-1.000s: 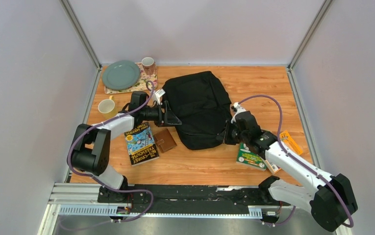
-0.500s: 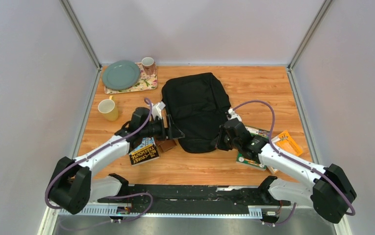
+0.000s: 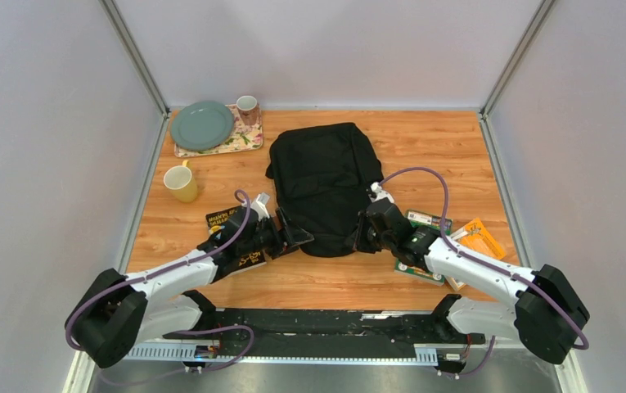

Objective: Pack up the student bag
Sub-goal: Unzip the student bag at the center of the board.

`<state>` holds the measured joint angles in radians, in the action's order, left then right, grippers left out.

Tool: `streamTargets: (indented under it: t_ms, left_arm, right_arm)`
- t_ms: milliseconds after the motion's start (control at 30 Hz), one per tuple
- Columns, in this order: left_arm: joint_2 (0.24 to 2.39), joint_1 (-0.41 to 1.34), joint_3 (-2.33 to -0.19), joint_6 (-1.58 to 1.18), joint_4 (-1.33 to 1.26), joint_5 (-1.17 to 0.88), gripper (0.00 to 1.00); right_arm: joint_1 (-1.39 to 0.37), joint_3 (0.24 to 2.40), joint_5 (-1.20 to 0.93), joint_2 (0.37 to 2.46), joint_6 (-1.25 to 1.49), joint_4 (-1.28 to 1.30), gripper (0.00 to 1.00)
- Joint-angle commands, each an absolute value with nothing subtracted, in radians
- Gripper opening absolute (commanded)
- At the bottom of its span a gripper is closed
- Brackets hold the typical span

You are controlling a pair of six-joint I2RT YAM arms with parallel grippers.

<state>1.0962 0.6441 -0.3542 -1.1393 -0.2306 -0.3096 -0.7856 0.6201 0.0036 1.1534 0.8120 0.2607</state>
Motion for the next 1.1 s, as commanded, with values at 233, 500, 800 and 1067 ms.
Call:
streamTargets:
  t_ms: [233, 500, 800, 1067]
  left_arm:
    - [1.21, 0.669, -0.38, -1.279, -0.425, -0.213, 0.81]
    - [1.331, 0.666, -0.445, -1.164, -0.375, -0.295, 0.3]
    - [1.296, 0.641, -0.491, -0.864, -0.168, -0.307, 0.0]
    - [1.267, 0.581, -0.486, -0.644, -0.078, -0.38, 0.0]
  right_arm:
    - [-0.833, 0.652, -0.011, 1.127, 0.781, 0.209, 0.0]
    - [-0.853, 0.643, -0.002, 1.124, 0.738, 0.231, 0.0]
    - [-0.688, 0.689, 0.037, 1.127, 0.635, 0.341, 0.0]
    - [-0.514, 0.722, -0.046, 1.163, 0.546, 0.376, 0.0]
